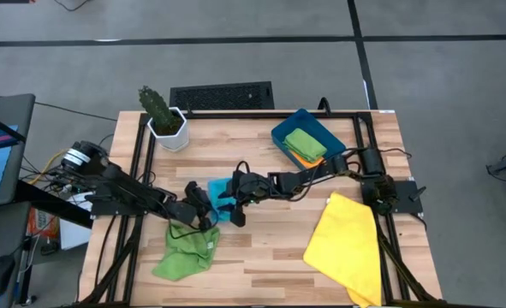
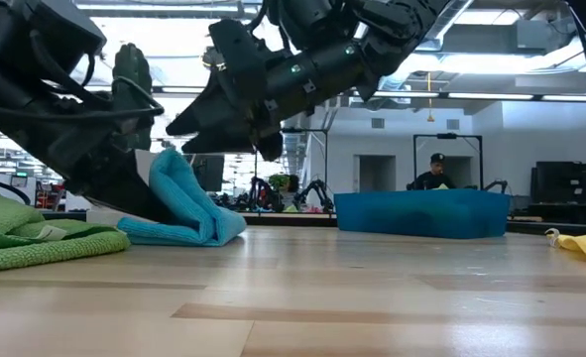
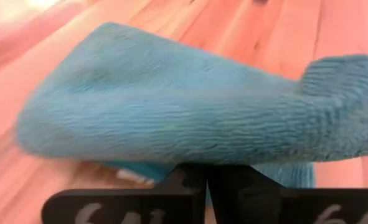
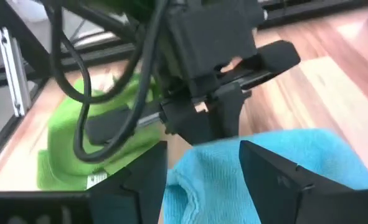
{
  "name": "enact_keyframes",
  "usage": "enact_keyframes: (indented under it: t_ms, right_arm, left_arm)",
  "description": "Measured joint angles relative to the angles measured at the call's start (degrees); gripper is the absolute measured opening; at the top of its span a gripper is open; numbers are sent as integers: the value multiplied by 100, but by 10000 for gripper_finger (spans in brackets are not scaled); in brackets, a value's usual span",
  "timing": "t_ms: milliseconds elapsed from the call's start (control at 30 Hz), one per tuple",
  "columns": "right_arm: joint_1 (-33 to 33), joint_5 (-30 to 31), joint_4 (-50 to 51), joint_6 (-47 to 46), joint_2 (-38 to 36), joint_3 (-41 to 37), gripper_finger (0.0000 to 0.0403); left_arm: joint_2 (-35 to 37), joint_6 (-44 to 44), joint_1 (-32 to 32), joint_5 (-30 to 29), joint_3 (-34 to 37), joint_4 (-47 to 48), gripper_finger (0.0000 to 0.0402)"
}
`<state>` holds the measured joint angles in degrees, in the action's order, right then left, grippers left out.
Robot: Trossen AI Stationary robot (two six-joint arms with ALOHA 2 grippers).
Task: Fold microfiber towels
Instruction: Fold the blue microfiber towel, then put the folded blue microfiber towel into the blue bin
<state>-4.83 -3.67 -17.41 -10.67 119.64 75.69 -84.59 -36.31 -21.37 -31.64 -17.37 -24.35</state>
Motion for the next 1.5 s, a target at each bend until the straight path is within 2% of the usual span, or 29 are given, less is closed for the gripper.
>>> enact_keyframes:
  t_ms: [167,267,367,467,567,667,800,967,1133,1300,1367,1500]
  right_arm:
    - [-45,12,48,-81,-12,1,219]
    - [-86,63,295,-130,-12,-13,213]
    - [-164,368,140,-190,-12,-294,206]
    - [-211,657,-368,-242,-12,-630,198]
    - [-246,683,-972,-325,148,-805,188]
    - [-259,765,-969,-337,236,-894,177]
    - [-259,891,-927,-297,410,-901,166]
    - [-233,892,-963,-315,647,-877,158]
    - [-131,893,-840,-370,166,-946,154]
    - [136,994,474,-766,-688,-965,158]
    - [253,999,1104,-945,-812,-983,172]
    - [457,975,1324,-1267,-698,-973,224]
  left_arm:
    - [1054,-283,-18,-13,0,1529,0]
    - [1767,-568,-162,-312,0,2327,0]
    - [2261,-499,-376,-1014,0,2319,0]
    - [2348,-138,-470,-1362,0,1878,0]
    - [2061,193,-468,-1325,-2,1212,0]
    - [1521,320,-468,-966,-4,585,0]
    - [640,41,-498,-485,-2,53,0]
    - [-247,-339,-633,-456,-24,-319,0]
    - [-521,-374,-627,-511,-98,-322,0]
    - [-541,-378,-627,-618,-98,-304,0]
    - [-541,-330,-625,-676,-98,-309,0]
    - [-541,-204,-625,-869,-98,-309,0]
